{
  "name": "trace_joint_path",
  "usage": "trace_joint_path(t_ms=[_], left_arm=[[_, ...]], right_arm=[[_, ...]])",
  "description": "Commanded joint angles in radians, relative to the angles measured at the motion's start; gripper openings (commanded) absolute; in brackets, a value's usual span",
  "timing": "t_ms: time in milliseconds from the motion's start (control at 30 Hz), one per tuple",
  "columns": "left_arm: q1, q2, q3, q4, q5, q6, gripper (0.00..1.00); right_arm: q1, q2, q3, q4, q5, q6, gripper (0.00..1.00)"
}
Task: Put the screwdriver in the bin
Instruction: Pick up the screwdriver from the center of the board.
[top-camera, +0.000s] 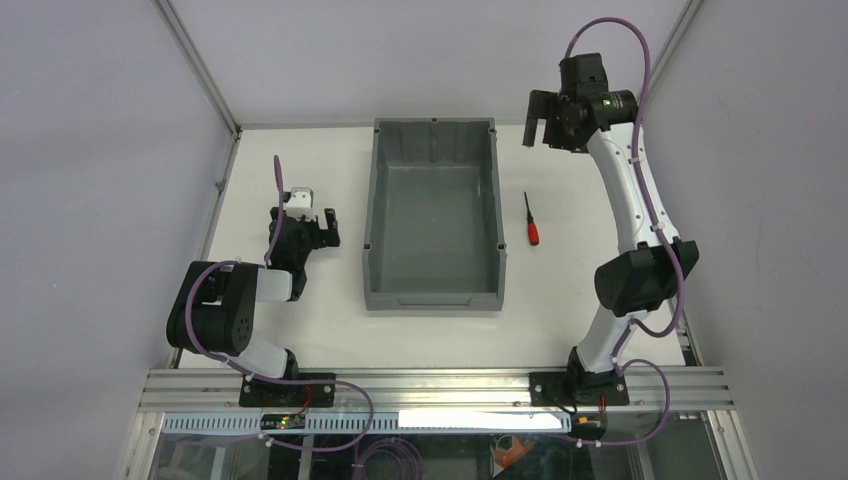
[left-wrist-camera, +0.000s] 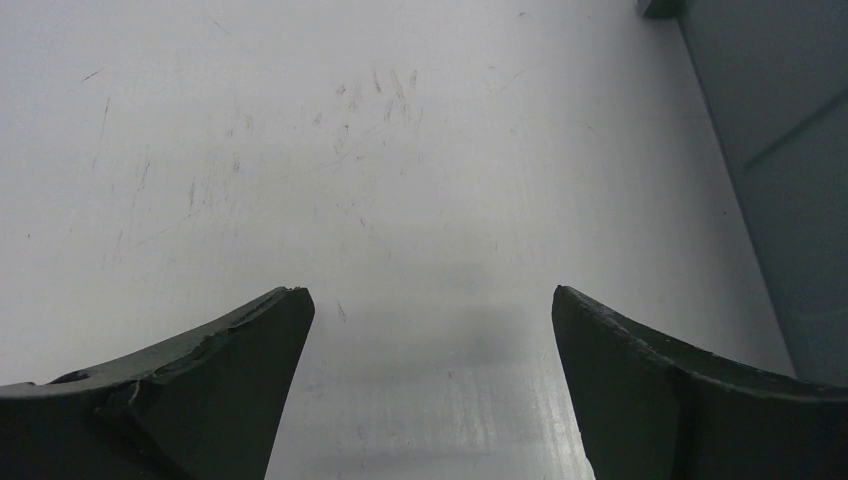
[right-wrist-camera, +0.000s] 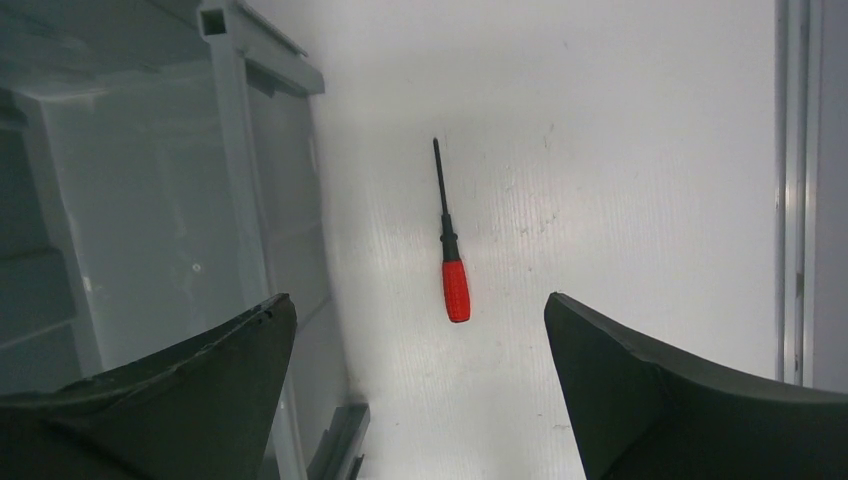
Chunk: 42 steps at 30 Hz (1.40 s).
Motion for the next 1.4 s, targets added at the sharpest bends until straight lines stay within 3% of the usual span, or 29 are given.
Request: trace_joint_path(t_ms=[0, 567, 1367], left_arm=[[0.011, -0.033, -0.004, 0.028, 0.015, -0.008, 0.99], [0.011, -0.031, -0.004, 0.028, 0.015, -0.008, 0.99], [0.011, -0.032, -0.004, 0.028, 0.015, -0.008, 0.99]], right_arm=[[-0.033, 0.001, -0.065, 0.001, -0.066, 0.005, 0.99], [-0.075, 0.078, -0.335, 0.128, -0.132, 0.031, 0.92], [-0.045, 0.244, -0.47, 0.193, -0.069, 0.056, 0.64]])
